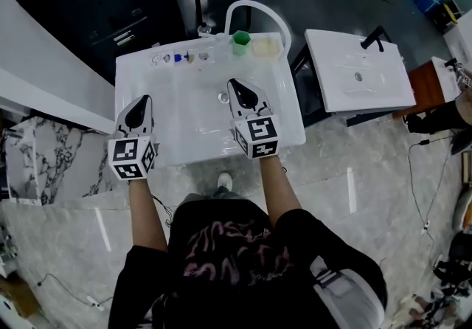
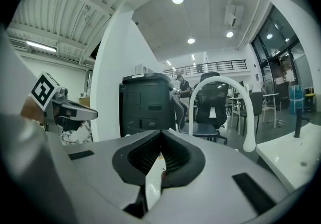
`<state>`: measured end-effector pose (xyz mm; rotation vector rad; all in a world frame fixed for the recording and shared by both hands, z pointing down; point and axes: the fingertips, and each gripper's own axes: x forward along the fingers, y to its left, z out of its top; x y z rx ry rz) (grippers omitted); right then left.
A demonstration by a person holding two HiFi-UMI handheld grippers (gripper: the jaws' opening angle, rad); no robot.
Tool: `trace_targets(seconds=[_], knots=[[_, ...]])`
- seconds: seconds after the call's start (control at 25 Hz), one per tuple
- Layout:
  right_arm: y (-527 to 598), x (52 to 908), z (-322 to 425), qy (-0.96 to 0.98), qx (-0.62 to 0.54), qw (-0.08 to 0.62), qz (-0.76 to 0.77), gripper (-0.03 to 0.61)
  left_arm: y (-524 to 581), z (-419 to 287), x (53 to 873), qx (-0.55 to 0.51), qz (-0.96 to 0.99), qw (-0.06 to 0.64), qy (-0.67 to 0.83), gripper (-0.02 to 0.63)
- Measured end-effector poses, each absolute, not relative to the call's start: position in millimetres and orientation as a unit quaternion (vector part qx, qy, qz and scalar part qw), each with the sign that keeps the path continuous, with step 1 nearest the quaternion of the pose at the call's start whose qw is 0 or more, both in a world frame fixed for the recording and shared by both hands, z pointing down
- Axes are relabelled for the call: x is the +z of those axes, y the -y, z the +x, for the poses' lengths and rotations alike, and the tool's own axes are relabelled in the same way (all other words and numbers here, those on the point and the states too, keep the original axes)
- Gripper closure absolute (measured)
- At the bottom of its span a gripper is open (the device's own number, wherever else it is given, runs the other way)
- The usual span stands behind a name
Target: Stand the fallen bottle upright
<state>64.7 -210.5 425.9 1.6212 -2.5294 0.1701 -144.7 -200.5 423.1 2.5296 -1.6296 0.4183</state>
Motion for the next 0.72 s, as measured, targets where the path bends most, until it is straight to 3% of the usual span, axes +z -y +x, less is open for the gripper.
trace_targets(seconds=[0.72], knots=[[295.0,469.6,62.5,0.811,0.096,0.086,0.571,0.565,313.2,-134.4,466.4,0.169,0.862,0.074,0.473,0.603]])
